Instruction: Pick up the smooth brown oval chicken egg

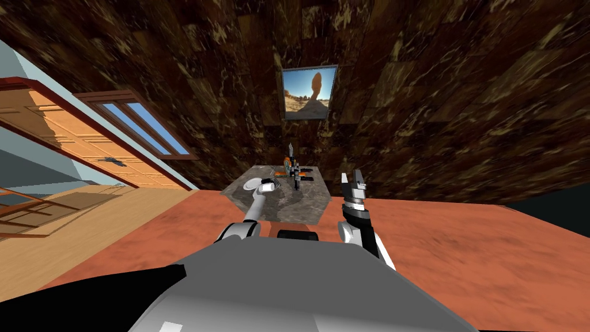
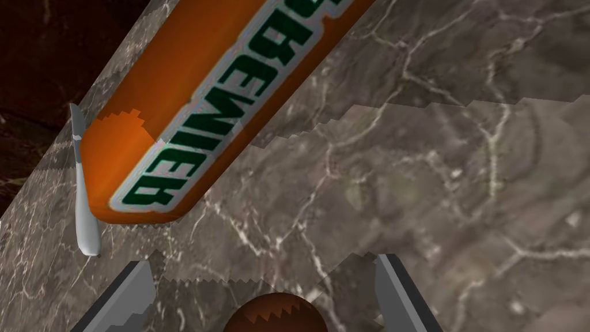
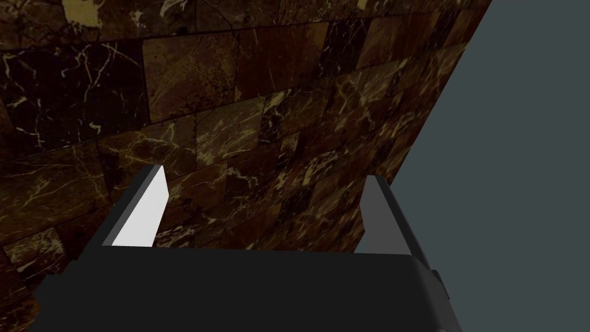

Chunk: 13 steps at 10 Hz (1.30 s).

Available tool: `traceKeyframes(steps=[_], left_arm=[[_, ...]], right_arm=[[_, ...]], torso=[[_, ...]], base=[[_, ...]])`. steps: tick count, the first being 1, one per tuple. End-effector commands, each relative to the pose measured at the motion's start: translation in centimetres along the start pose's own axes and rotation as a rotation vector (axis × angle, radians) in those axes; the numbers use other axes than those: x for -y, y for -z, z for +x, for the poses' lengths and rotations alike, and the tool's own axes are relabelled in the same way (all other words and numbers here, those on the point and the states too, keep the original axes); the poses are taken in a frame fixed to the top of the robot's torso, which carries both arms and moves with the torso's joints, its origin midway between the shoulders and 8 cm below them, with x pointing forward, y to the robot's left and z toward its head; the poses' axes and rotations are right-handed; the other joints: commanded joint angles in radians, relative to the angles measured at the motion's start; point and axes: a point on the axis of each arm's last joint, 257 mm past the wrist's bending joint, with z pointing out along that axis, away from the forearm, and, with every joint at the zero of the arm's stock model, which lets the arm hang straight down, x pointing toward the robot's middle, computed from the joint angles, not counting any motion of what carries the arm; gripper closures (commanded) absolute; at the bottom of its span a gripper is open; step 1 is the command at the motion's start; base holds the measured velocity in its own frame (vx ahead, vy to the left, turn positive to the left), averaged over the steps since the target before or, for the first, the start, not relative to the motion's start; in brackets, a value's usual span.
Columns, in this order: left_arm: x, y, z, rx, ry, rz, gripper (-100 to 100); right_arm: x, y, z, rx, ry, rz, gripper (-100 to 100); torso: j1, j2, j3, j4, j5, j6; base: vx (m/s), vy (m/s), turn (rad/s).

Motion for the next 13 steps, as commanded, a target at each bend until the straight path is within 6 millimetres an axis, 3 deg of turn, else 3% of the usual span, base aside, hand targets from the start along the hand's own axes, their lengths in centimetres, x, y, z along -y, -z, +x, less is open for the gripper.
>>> traceKeyframes(steps=[1,3,6,7,8,10,11,13], left_arm=[[1.3,-0.6,2.2,-0.035,-0.016,0.03,-100],[1.9,-1.0,4.1,-0.053,-0.023,0.032,-100],[-0.5,-1.9,1.5,-0.001,-0.013,-0.02,-100],[1.1,-2.3,3.9,-0.042,-0.03,0.018,-100],[0.9,-2.9,4.7,-0.038,-0.034,0.001,-100],[-0.5,-3.3,3.2,-0.009,-0.029,-0.029,-100],[1.3,-3.5,5.8,-0.05,-0.047,0.014,-100],[1.9,-3.7,7.4,-0.063,-0.054,0.015,-100]], right_arm=[[0.0,0.0,0.0,0.0,0.0,0.0,0],[0.0,0.0,0.0,0.0,0.0,0.0,0],[0.0,0.0,0.0,0.0,0.0,0.0,0],[0.0,0.0,0.0,0.0,0.0,0.0,0],[0.0,0.0,0.0,0.0,0.0,0.0,0],[0.0,0.0,0.0,0.0,0.0,0.0,0],[0.0,0.0,0.0,0.0,0.0,0.0,0],[0.0,0.0,0.0,0.0,0.0,0.0,0]], torso=[[0.0,0.0,0.0,0.0,0.0,0.0],[0.001,0.003,0.001,0.0,0.0,0.0],[0.0,-0.001,-0.001,-0.001,0.0,0.0],[0.0,-0.001,-0.001,-0.001,0.0,0.0],[0.001,0.0,-0.001,-0.001,0.001,0.0],[0.001,-0.001,-0.001,-0.001,0.001,0.0],[0.001,-0.002,-0.001,-0.001,0.001,0.0],[0.001,0.0,0.0,-0.001,0.001,0.0]], base=[[-0.042,0.005,0.15],[-0.047,0.008,0.032],[0.0,0.0,-0.004],[-0.049,0.013,0.149],[-0.058,0.007,0.064],[-0.017,0.003,-0.009],[-0.048,0.005,0.124],[-0.041,0.01,0.047]])
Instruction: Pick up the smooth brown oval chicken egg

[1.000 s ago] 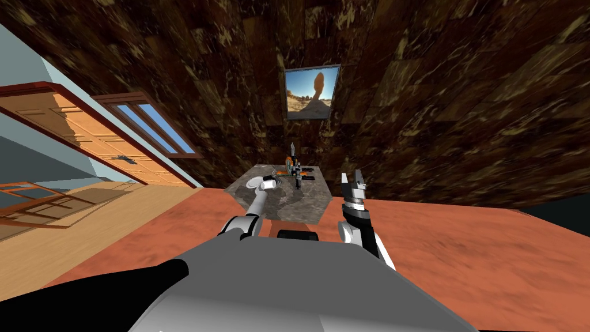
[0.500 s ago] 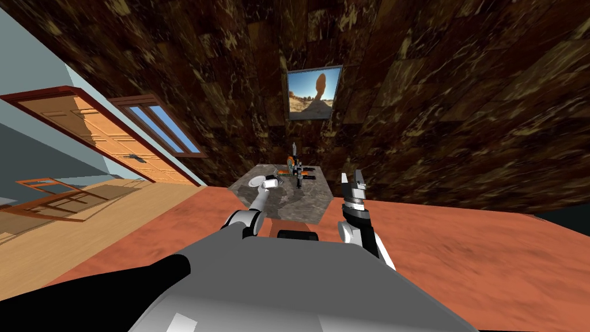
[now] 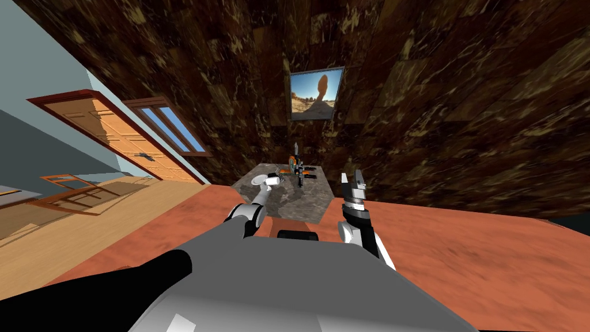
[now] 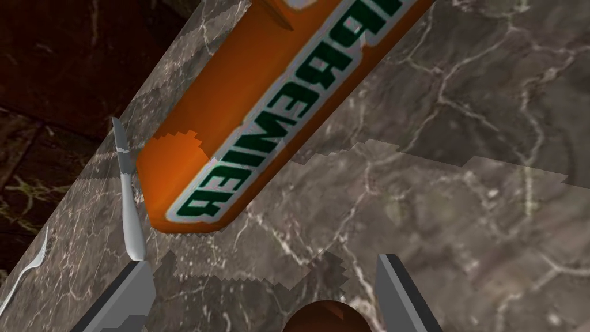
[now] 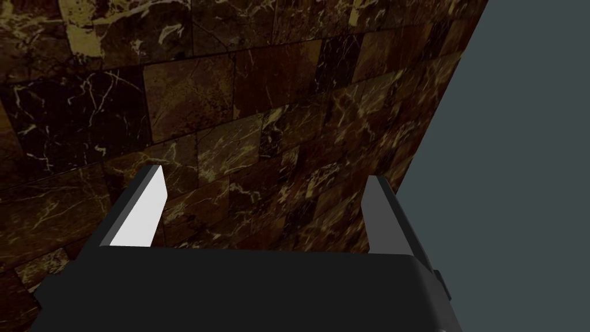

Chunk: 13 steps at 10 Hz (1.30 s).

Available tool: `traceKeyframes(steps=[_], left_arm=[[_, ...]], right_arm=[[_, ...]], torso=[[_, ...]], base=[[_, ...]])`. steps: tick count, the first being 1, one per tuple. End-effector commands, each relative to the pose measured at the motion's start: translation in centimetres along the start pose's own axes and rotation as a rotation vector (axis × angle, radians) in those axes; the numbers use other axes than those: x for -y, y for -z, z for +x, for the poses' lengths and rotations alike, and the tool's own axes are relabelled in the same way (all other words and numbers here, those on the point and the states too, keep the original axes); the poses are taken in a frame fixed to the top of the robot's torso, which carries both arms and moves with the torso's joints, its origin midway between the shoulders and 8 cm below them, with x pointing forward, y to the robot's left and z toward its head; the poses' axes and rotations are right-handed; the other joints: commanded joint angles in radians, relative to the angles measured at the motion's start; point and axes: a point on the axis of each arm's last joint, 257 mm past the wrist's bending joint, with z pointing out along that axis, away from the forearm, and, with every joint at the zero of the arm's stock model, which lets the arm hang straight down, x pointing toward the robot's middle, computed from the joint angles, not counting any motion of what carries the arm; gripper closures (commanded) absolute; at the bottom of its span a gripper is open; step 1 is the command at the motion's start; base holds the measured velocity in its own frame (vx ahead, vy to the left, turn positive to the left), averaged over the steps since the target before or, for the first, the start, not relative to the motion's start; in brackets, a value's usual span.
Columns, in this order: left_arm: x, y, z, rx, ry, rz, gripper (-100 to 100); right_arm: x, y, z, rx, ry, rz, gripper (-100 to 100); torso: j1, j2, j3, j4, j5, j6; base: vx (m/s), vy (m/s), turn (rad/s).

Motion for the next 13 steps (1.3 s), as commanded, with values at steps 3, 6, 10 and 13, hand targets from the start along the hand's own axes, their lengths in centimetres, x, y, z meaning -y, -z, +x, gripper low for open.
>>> traceKeyframes(steps=[3,6,10,13], left_arm=[[0.2,-0.8,0.9,-0.005,-0.016,0.005,-100],[-1.6,-1.5,-0.1,0.035,-0.017,-0.045,-100],[-1.4,-2.0,1.2,0.039,-0.037,-0.048,-100],[-1.1,-2.0,1.3,0.03,-0.036,-0.04,100]], right_arm=[[0.0,0.0,0.0,0.0,0.0,0.0,0],[0.0,0.0,0.0,0.0,0.0,0.0,0],[0.0,0.0,0.0,0.0,0.0,0.0,0],[0.0,0.0,0.0,0.0,0.0,0.0,0]], torso=[[0.0,-0.002,-0.001,-0.001,0.0,0.0],[0.0,0.0,0.0,0.0,0.0,0.0],[0.0,0.001,0.0,0.0,0.0,0.0],[0.0,-0.002,-0.001,0.0,0.0,-0.001]], base=[[-0.017,0.004,0.038],[-0.029,0.005,0.022],[-0.031,0.009,0.053],[-0.003,0.001,-0.003]])
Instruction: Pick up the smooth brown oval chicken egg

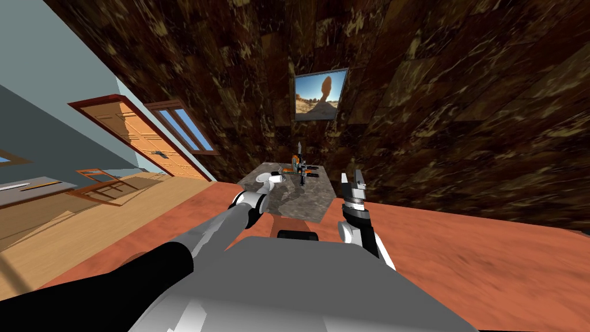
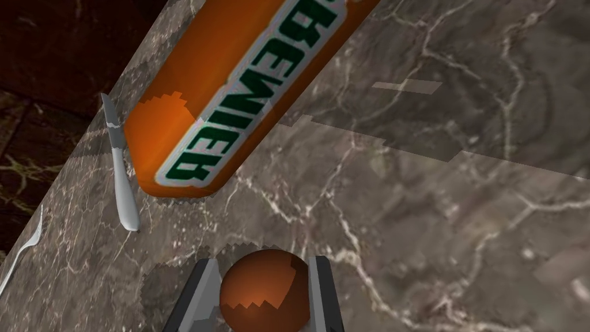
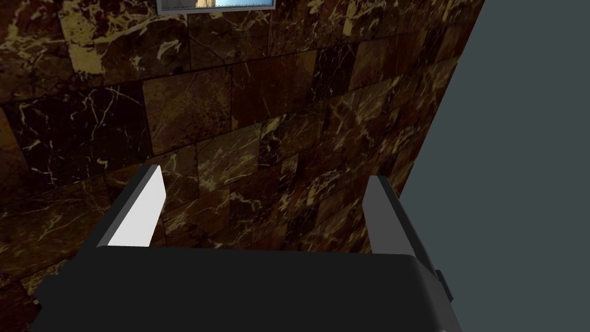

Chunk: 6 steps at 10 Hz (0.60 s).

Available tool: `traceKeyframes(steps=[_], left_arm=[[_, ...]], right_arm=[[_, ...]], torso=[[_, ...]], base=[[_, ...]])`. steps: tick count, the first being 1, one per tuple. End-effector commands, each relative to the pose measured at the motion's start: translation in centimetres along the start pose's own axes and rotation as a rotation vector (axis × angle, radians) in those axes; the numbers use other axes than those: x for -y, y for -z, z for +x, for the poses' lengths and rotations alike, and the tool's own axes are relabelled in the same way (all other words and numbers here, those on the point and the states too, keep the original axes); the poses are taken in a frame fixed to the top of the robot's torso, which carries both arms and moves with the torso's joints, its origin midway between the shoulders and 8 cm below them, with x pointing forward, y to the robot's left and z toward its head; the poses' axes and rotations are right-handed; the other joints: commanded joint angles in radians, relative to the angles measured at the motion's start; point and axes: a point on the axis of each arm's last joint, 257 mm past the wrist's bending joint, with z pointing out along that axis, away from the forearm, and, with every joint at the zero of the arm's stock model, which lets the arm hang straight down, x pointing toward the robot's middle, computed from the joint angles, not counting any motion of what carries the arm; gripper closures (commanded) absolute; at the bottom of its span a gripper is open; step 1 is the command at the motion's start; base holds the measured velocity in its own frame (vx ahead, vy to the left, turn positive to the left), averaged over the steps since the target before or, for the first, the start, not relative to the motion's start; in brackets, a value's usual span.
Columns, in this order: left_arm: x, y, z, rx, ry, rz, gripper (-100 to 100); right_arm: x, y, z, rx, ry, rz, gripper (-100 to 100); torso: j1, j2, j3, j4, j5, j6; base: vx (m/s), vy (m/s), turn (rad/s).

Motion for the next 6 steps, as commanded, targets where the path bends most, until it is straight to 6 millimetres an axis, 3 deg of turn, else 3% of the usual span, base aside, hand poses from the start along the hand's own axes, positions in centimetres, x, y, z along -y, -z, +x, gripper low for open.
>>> traceKeyframes(steps=[1,3,4,5,6], left_arm=[[0.0,0.0,0.0,0.0,0.0,0.0,100],[0.1,0.0,0.0,0.0,0.0,0.001,100],[0.1,0.0,0.0,0.0,0.0,0.001,0],[-1.9,0.0,-1.8,0.03,0.017,-0.037,100],[-2.5,0.0,-2.7,0.043,0.021,-0.051,100]], right_arm=[[0.0,0.0,0.0,0.0,0.0,0.0,0],[0.0,0.0,0.0,0.0,0.0,0.0,0],[0.0,0.0,0.0,0.0,0.0,0.0,0],[0.0,0.0,0.0,0.0,0.0,0.0,0],[0.0,0.0,0.0,0.0,0.0,0.0,0]], torso=[[0.0,0.0,0.0,0.0,0.0,0.0],[0.0,0.0,0.0,0.0,0.0,0.0],[0.0,0.0,0.0,0.0,0.0,0.0],[0.0,0.0,0.0,0.0,0.0,0.0],[-0.003,-0.003,-0.002,-0.002,0.0,0.003]], base=[[0.0,0.0,0.0],[0.0,0.0,0.0],[0.0,0.0,0.0],[0.049,-0.028,-0.146],[0.069,-0.02,-0.094]])
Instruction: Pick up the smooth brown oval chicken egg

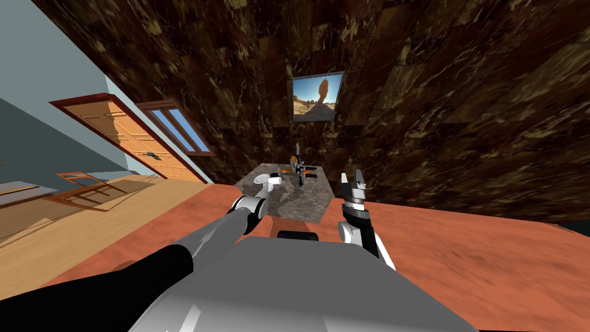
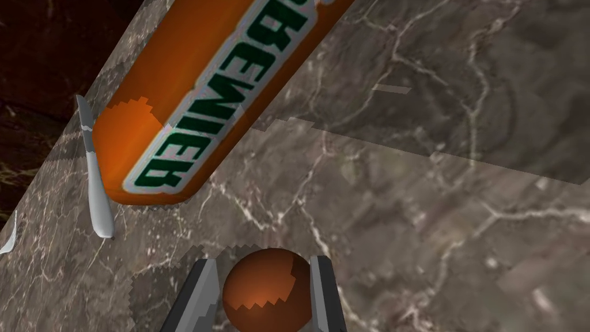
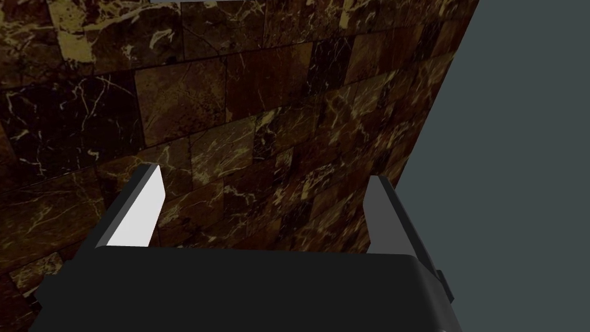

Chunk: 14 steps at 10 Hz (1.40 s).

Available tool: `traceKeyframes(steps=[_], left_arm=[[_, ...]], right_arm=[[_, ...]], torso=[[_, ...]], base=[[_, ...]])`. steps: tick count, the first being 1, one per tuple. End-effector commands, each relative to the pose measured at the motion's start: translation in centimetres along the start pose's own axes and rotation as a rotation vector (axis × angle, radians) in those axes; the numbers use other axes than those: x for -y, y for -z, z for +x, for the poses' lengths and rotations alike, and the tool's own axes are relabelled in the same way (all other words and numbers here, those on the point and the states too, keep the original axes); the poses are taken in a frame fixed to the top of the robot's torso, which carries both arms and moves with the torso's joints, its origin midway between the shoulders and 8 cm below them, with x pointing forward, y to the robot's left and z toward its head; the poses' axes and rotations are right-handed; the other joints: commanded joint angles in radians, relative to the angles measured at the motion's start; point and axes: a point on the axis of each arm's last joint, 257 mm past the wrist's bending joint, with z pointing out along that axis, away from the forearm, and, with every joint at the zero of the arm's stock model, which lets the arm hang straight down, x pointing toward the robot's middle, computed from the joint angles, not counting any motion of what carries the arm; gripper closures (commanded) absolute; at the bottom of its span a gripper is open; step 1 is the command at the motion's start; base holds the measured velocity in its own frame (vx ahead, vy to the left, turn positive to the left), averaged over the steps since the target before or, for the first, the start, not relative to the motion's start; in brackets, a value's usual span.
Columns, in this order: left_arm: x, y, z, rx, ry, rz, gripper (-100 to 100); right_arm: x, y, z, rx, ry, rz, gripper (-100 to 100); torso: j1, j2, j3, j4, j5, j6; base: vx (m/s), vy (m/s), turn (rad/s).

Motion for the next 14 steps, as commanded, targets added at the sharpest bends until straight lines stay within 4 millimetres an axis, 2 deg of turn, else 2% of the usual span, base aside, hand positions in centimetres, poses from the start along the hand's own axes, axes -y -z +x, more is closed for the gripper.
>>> traceKeyframes(steps=[1,2,3,4,6,7,8,9,10,11,13,14], left_arm=[[0.6,0.2,0.3,-0.019,0.005,0.017,100],[-1.3,0.3,-1.8,0.016,0.023,-0.029,100],[-1.8,0.2,-2.4,0.026,0.026,-0.037,100],[-1.6,0.4,-2.9,0.019,0.03,-0.021,100],[0.3,1.0,-1.3,-0.017,0.025,0.019,100],[-1.6,1.2,-3.6,0.018,0.044,-0.021,100],[-1.4,1.6,-4.3,0.013,0.049,-0.003,100],[-0.2,2.0,-3.1,-0.01,0.044,0.021,100],[-2.3,2.1,-5.5,0.031,0.063,-0.026,100],[-2.3,2.5,-6.2,0.032,0.067,-0.017,100],[-0.2,3.4,-4.8,-0.006,0.06,0.032,100],[-2.3,3.7,-7.2,0.037,0.079,-0.012,100]], right_arm=[[0.0,0.0,0.0,0.0,0.0,0.0,0],[0.0,0.0,0.0,0.0,0.0,0.0,0],[0.0,0.0,0.0,0.0,0.0,0.0,0],[0.0,0.0,0.0,0.0,0.0,0.0,0],[0.0,0.0,0.0,0.0,0.0,0.0,0],[0.0,0.0,0.0,0.0,0.0,0.0,0],[0.0,0.0,0.0,0.0,0.0,0.0,0],[0.0,0.0,0.0,0.0,0.0,0.0,0],[0.0,0.0,0.0,0.0,0.0,0.0,0],[0.0,0.0,0.0,0.0,0.0,0.0,0],[0.0,0.0,0.0,0.0,0.0,0.0,0],[0.0,0.0,0.0,0.0,0.0,0.0,0]], torso=[[0.0,0.0,0.0,0.0,0.0,0.0],[0.002,0.0,0.0,0.0,0.0,0.0],[0.001,-0.002,-0.002,-0.003,0.002,0.002],[0.001,-0.004,-0.005,-0.006,0.003,0.003],[0.002,-0.004,-0.006,-0.008,0.003,0.001],[0.002,-0.003,-0.005,-0.008,0.003,0.001],[0.001,-0.005,-0.007,-0.009,0.004,0.003],[0.001,-0.007,-0.009,-0.011,0.004,0.002],[0.002,-0.007,-0.009,-0.01,0.004,0.001],[0.003,-0.008,-0.01,-0.012,0.005,0.002],[0.002,-0.009,-0.012,-0.015,0.006,0.002],[0.002,-0.007,-0.011,-0.014,0.006,0.002]], base=[[0.037,-0.001,0.021],[0.054,-0.006,-0.096],[0.058,-0.007,-0.076],[0.029,-0.005,-0.028],[-0.005,-0.001,0.005],[0.048,-0.007,-0.157],[0.058,-0.013,-0.078],[0.024,-0.01,0.02],[0.049,-0.004,-0.13],[0.064,0.0,-0.076],[0.015,-0.006,0.013],[0.045,-0.021,-0.126]])
